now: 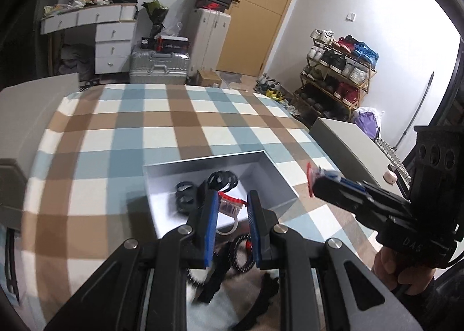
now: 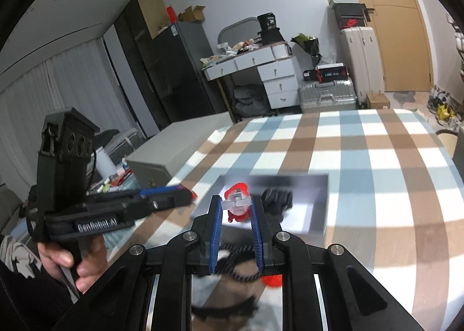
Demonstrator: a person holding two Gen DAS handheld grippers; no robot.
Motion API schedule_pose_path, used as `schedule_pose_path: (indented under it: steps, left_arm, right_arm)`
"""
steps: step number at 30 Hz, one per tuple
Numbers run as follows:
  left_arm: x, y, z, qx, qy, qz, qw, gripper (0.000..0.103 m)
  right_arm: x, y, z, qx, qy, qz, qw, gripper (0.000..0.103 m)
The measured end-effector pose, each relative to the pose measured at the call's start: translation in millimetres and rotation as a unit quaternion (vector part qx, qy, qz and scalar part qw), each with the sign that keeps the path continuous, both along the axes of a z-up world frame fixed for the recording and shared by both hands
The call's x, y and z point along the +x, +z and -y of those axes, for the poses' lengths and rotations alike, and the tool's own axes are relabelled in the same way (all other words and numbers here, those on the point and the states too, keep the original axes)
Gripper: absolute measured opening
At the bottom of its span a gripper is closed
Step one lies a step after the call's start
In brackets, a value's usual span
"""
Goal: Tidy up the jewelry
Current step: 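Carry the red-and-clear clip with the left gripper over the silver box, then lower the clip into the box and open the left gripper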
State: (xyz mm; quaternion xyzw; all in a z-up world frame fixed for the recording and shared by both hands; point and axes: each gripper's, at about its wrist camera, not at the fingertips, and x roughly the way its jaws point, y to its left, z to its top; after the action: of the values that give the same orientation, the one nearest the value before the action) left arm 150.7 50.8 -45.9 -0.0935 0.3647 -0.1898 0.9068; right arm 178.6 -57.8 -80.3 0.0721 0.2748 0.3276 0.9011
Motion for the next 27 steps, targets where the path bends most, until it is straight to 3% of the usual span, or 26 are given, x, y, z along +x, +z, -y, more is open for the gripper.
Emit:
schedule_pose_path:
  steps: [10,27]
  left_arm:
    - [39.7,-14.3,24.9,0.000,-0.037,-0.019,0.9991,0.015]
    - [57.7,-31.8,52.9,-0.004,-0.078,-0.058,0.9953,0.015]
  right_arm:
    - [56.2,-16.4,10.5,0.014,-0.017,-0.029,0.999,0.018]
    - [94.3,-52.8,25.0,0.016,-0.025,-0.082,0.996,0.018]
